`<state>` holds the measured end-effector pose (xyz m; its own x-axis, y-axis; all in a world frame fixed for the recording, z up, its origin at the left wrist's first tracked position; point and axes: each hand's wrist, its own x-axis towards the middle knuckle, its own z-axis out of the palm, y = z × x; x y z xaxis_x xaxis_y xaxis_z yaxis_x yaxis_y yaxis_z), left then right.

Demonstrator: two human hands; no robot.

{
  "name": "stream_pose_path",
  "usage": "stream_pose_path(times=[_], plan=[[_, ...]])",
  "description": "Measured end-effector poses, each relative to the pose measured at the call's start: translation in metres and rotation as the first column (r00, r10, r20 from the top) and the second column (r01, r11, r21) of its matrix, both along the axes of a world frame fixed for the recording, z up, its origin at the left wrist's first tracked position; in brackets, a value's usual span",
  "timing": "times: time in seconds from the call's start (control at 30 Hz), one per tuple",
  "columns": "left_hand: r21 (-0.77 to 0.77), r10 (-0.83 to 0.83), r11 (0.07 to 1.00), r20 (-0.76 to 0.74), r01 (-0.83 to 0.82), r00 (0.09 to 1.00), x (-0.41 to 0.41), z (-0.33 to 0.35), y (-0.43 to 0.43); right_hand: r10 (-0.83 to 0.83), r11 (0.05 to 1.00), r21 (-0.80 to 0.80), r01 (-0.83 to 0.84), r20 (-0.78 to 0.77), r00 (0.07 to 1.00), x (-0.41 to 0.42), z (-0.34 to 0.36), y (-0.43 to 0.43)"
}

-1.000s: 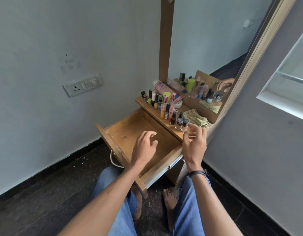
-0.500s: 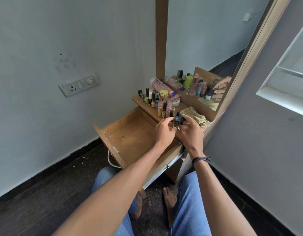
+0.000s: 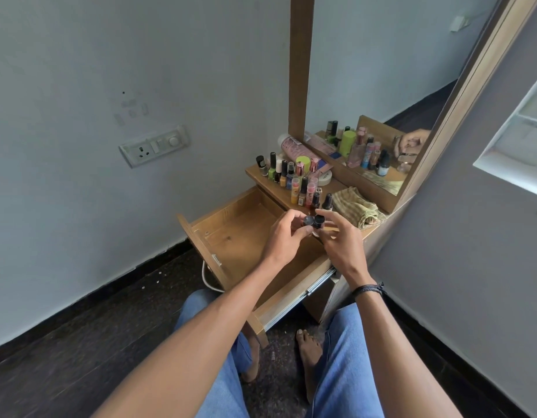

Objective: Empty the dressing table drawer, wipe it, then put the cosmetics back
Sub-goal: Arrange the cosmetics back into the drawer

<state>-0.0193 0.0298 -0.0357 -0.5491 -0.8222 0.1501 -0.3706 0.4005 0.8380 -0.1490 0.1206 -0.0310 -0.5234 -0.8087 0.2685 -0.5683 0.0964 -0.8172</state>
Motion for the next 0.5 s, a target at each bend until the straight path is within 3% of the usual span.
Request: stream_pose_path(times=[0.17,0.5], plan=[[-0.001,0.056,0.998,0.036,-0.056,0.998,0.039,-0.007,-0.004,0.085,0.996,0.031,-0.086,0.012,0.996,0.023,-0.002,-0.012],[-0.096,0.349,0.936,0.133,-0.339,0.928,0.099,-0.015,-0.045,0.151,0.966,0.210,-0.149,0.006,0.989,0.063,-0.027,-0.049]])
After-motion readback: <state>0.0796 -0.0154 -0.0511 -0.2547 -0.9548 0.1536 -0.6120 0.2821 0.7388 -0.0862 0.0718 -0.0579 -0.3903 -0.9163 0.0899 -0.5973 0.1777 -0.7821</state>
